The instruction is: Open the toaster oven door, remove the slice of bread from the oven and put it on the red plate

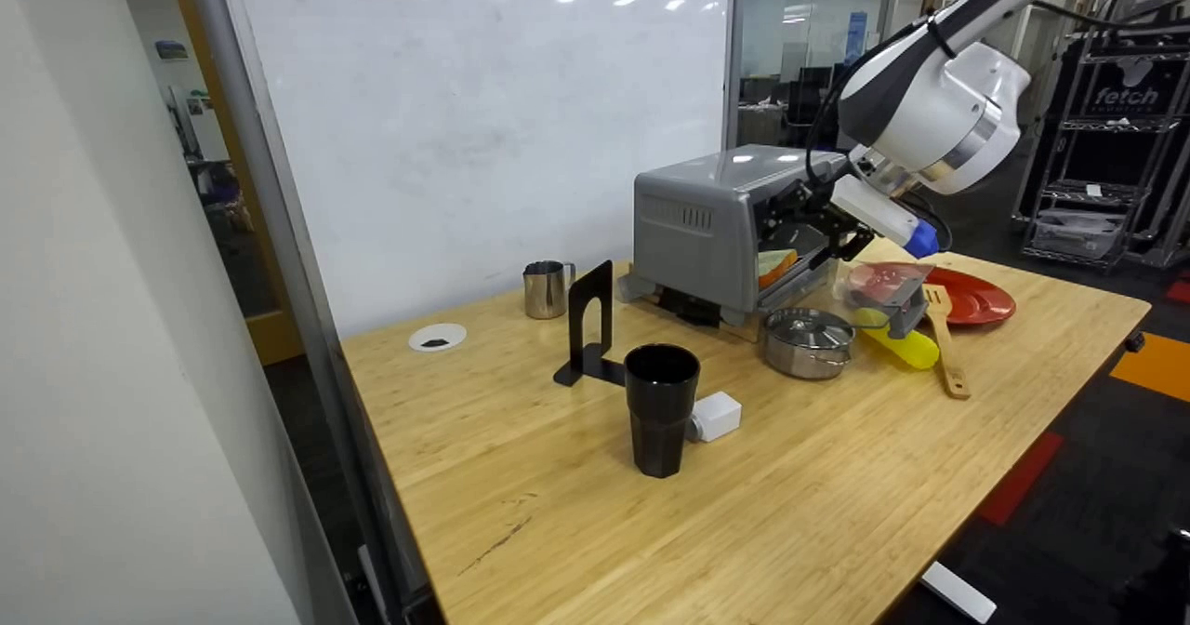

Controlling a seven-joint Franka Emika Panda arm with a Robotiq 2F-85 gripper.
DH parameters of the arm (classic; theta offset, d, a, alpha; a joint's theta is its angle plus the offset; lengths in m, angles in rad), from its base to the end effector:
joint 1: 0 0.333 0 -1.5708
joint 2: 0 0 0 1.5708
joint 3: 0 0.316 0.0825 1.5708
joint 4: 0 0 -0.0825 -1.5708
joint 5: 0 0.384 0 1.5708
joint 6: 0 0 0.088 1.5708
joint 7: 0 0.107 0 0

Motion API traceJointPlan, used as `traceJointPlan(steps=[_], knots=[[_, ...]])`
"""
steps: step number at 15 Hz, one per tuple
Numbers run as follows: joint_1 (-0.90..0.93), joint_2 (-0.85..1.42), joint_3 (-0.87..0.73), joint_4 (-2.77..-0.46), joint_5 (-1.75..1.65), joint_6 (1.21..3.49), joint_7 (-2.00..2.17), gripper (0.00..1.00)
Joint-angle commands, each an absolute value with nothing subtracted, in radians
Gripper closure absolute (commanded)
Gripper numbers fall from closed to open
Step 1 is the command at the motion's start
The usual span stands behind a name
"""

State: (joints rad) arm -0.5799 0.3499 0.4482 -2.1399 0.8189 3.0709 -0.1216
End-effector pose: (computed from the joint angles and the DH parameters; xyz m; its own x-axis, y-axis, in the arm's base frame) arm 0.5819 -0.1463 0.3006 0.5214 -0.7873 0.3291 -0.5945 -0.6118 -0.5218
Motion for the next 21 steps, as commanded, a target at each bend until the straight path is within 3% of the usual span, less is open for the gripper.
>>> traceJointPlan(steps=[1,20,21], knots=[[-0.682,0.4,0.536,-2.112,0.893,3.09,-0.261,0.0],[-0.918,0.459,0.805,-2.126,1.005,3.172,-0.523,0.0],[-0.922,0.465,0.811,-2.124,1.001,3.182,-0.522,0.04]])
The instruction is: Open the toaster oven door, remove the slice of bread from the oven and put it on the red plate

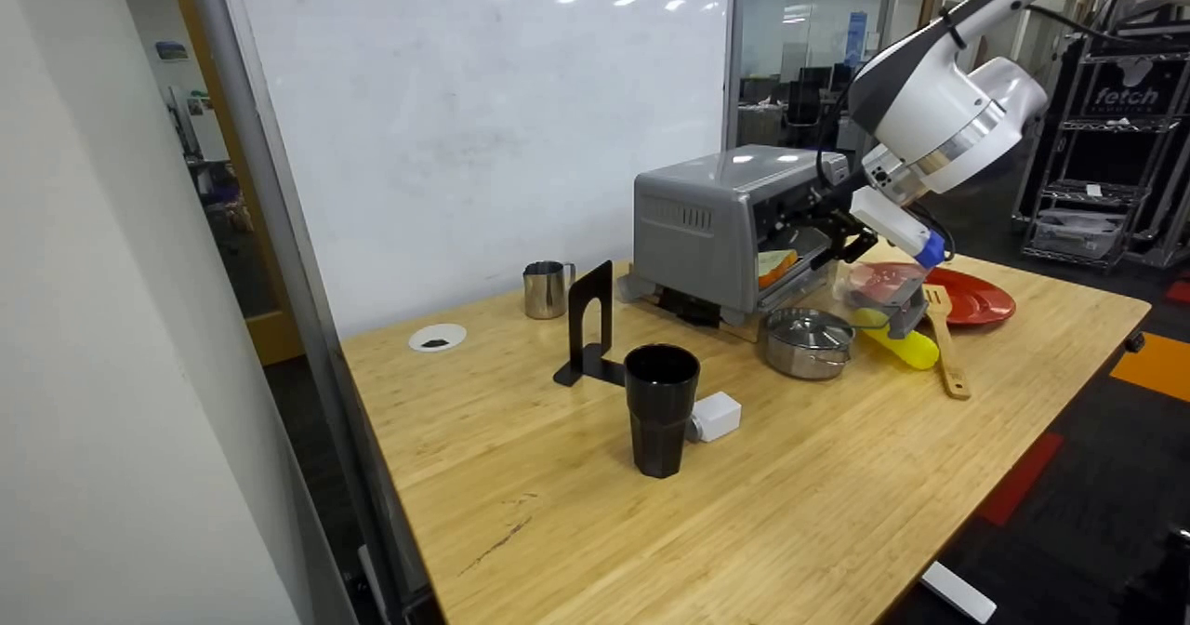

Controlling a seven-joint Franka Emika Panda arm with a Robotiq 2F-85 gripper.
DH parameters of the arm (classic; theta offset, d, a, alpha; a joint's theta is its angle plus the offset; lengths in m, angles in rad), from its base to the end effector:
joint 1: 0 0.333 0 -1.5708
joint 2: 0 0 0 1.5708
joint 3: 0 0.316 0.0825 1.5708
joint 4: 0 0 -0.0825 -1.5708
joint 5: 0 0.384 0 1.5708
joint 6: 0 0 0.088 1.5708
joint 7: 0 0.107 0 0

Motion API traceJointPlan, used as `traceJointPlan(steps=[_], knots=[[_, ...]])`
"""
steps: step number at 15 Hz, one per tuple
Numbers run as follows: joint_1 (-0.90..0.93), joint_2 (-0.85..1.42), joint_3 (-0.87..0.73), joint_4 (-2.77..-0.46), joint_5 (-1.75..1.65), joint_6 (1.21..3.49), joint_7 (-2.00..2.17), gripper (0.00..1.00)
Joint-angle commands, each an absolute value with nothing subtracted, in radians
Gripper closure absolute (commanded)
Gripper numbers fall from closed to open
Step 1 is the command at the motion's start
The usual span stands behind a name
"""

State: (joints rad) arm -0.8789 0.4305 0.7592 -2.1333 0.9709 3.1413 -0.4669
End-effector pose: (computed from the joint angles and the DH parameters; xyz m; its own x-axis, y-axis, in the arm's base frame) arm 0.5729 -0.1608 0.2909 0.5643 -0.7261 0.3929 -0.4932 -0.6781 -0.5449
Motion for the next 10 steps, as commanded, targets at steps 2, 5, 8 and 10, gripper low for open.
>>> traceJointPlan(steps=[2,5,8,10], knots=[[-0.932,0.472,0.823,-2.125,0.995,3.195,-0.524,0.29],[-0.946,0.487,0.84,-2.126,0.987,3.219,-0.528,0.45],[-0.95,0.506,0.845,-2.126,0.978,3.239,-0.527,0.67],[-0.952,0.519,0.85,-2.124,0.974,3.253,-0.526,0.81]])
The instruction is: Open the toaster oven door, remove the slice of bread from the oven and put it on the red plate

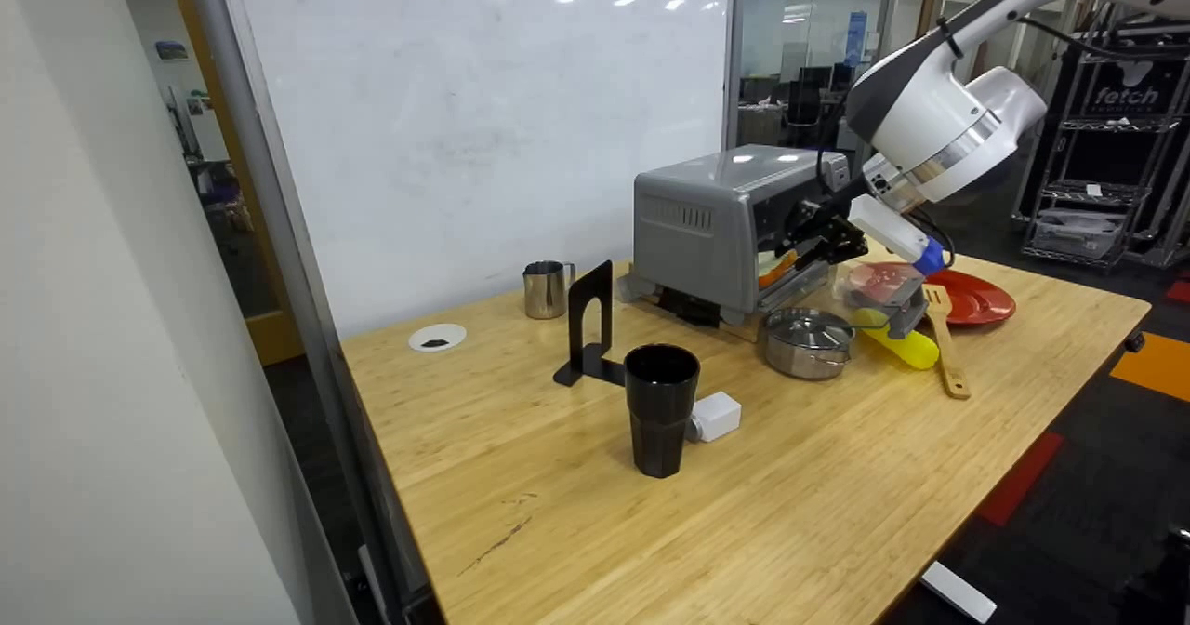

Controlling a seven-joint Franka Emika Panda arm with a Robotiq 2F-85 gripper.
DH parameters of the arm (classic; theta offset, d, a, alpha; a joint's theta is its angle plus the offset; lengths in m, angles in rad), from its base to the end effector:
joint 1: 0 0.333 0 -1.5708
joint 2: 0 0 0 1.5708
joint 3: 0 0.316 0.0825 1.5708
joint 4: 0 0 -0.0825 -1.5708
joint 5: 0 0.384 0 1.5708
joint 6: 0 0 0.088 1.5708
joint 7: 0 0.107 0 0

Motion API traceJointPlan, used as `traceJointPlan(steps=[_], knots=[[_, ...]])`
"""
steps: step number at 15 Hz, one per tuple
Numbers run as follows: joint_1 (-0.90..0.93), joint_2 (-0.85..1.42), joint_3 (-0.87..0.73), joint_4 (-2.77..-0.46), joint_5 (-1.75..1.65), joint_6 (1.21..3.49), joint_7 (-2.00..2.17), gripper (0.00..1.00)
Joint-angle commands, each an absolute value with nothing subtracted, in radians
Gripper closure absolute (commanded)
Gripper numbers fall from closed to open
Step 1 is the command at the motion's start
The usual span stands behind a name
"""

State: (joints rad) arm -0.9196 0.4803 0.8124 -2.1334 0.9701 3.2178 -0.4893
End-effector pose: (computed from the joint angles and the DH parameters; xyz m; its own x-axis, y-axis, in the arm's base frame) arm 0.5711 -0.1627 0.2808 0.5409 -0.7347 0.4094 -0.5059 -0.6731 -0.5395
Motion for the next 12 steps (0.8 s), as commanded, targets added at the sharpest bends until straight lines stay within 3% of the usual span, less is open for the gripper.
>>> traceJointPlan(steps=[1,3,5,12], knots=[[-0.954,0.523,0.853,-2.125,0.972,3.259,-0.526,0.87],[-0.961,0.526,0.863,-2.125,0.971,3.267,-0.525,0.98],[-0.968,0.527,0.875,-2.126,0.969,3.276,-0.525,1.0],[-1.044,0.486,0.941,-2.169,0.978,3.275,-0.52,0.98]])
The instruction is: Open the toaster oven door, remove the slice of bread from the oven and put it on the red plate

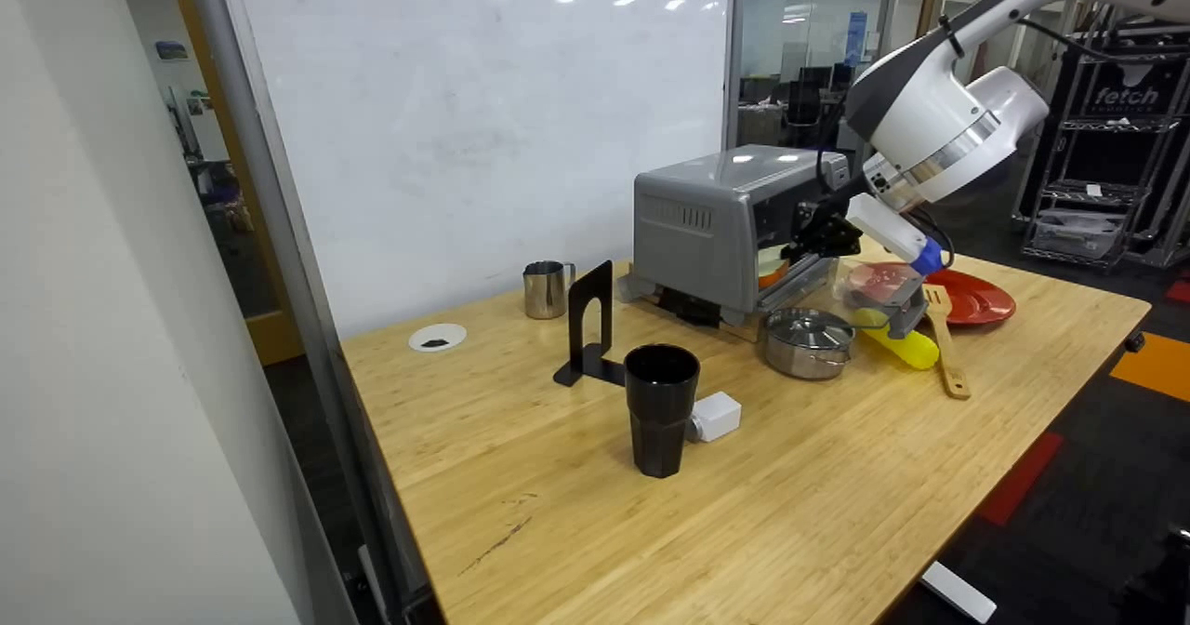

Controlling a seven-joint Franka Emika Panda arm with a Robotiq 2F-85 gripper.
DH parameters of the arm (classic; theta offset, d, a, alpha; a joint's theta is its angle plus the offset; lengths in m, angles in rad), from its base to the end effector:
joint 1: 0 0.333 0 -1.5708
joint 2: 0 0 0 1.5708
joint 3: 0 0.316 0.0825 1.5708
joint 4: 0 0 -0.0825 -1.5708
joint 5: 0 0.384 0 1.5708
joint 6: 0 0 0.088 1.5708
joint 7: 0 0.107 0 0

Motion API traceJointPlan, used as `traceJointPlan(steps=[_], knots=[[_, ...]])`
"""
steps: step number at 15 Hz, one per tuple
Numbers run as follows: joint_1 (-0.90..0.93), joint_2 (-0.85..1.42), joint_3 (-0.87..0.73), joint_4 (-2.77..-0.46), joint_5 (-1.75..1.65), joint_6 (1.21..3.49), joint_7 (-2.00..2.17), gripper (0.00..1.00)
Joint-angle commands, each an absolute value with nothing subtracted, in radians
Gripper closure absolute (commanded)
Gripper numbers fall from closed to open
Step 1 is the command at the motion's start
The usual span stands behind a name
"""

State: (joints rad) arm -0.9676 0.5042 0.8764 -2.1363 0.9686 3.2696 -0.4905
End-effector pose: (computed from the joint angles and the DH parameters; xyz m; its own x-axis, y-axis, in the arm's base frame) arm 0.5705 -0.1612 0.2837 0.5149 -0.7470 0.4206 -0.5105 -0.6613 -0.5497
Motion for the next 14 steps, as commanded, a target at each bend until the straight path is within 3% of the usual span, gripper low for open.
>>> traceJointPlan(steps=[1,14], knots=[[-1.075,0.481,0.968,-2.175,0.98,3.274,-0.524,0.98],[-1.539,0.393,1.349,-2.374,0.983,3.267,-0.58,0.98]])
